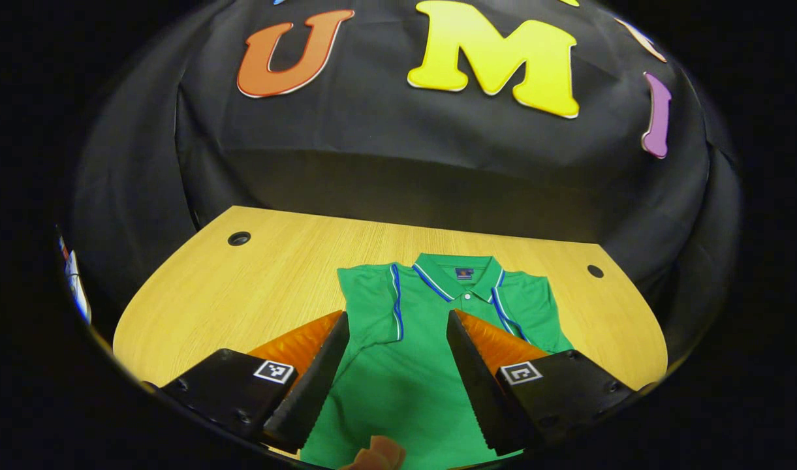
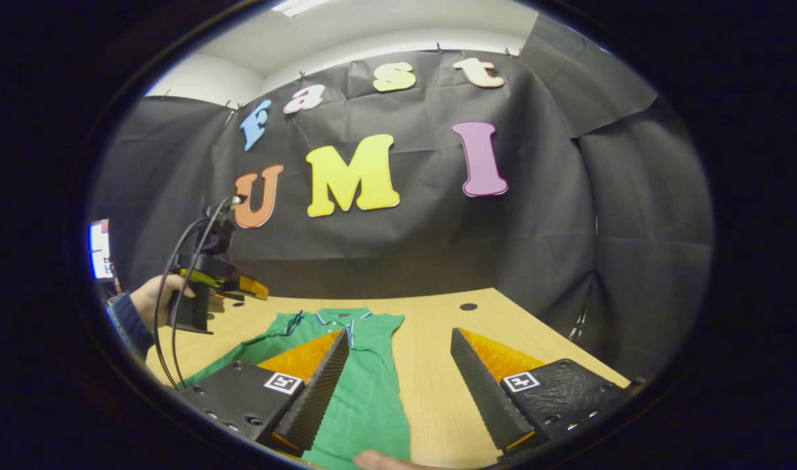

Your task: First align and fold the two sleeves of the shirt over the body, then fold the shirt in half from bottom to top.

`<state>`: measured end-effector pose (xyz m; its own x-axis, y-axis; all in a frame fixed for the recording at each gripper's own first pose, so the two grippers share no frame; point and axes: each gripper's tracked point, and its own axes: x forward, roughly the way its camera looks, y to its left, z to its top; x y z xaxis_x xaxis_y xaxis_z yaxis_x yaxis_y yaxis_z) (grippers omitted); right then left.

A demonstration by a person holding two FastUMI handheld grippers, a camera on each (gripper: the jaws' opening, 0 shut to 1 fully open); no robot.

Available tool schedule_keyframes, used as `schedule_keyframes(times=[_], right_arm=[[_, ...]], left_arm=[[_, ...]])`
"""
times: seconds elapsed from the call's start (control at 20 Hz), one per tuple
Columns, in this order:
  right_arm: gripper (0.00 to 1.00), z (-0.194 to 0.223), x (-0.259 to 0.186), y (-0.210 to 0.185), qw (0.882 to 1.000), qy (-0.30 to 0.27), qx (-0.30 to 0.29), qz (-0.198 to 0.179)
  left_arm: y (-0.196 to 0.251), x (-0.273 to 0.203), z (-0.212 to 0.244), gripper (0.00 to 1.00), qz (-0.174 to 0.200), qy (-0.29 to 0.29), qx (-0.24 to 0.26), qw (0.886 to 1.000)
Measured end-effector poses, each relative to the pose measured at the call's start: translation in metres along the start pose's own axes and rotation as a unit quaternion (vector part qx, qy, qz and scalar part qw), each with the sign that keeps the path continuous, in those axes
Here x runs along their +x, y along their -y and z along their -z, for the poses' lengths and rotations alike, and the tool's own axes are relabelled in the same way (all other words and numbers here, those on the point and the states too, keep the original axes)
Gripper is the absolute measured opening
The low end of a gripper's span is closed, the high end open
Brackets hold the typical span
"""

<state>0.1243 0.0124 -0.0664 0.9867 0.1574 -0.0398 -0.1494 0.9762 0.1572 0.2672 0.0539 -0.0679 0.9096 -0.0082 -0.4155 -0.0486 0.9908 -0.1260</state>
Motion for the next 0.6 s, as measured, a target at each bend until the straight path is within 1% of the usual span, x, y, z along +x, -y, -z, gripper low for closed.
schedule_keyframes(times=[0.1,0.15,0.2,0.25,0.35,0.4,0.5,0.6], right_arm=[[0.95,0.001,-0.011,-0.013,1.000,-0.012,-0.010,-0.003],[0.92,-0.001,-0.017,-0.019,1.000,-0.014,-0.015,-0.005],[0.95,-0.004,-0.026,-0.025,1.000,-0.014,-0.022,-0.003],[0.96,-0.008,-0.037,-0.029,0.999,-0.006,-0.032,-0.003],[0.96,-0.012,-0.061,-0.030,0.999,0.014,-0.046,0.005],[0.96,-0.008,-0.070,-0.030,0.998,0.021,-0.050,0.006],[0.96,0.003,-0.087,-0.030,0.998,0.029,-0.056,0.008],[0.96,0.021,-0.097,-0.024,0.998,0.025,-0.064,0.014]], left_arm=[[-0.003,-0.037,0.001,1.00,0.002,0.040,0.020,0.999],[-0.002,-0.055,0.006,1.00,0.002,0.058,0.034,0.998],[0.001,-0.071,0.014,1.00,0.007,0.072,0.042,0.996],[0.002,-0.086,0.025,1.00,0.016,0.080,0.037,0.996],[-0.002,-0.114,0.059,1.00,0.031,0.073,0.015,0.997],[-0.007,-0.128,0.075,1.00,0.032,0.069,0.014,0.997],[-0.022,-0.155,0.100,1.00,0.024,0.081,0.023,0.996],[-0.032,-0.171,0.122,1.00,0.020,0.090,0.009,0.996]])
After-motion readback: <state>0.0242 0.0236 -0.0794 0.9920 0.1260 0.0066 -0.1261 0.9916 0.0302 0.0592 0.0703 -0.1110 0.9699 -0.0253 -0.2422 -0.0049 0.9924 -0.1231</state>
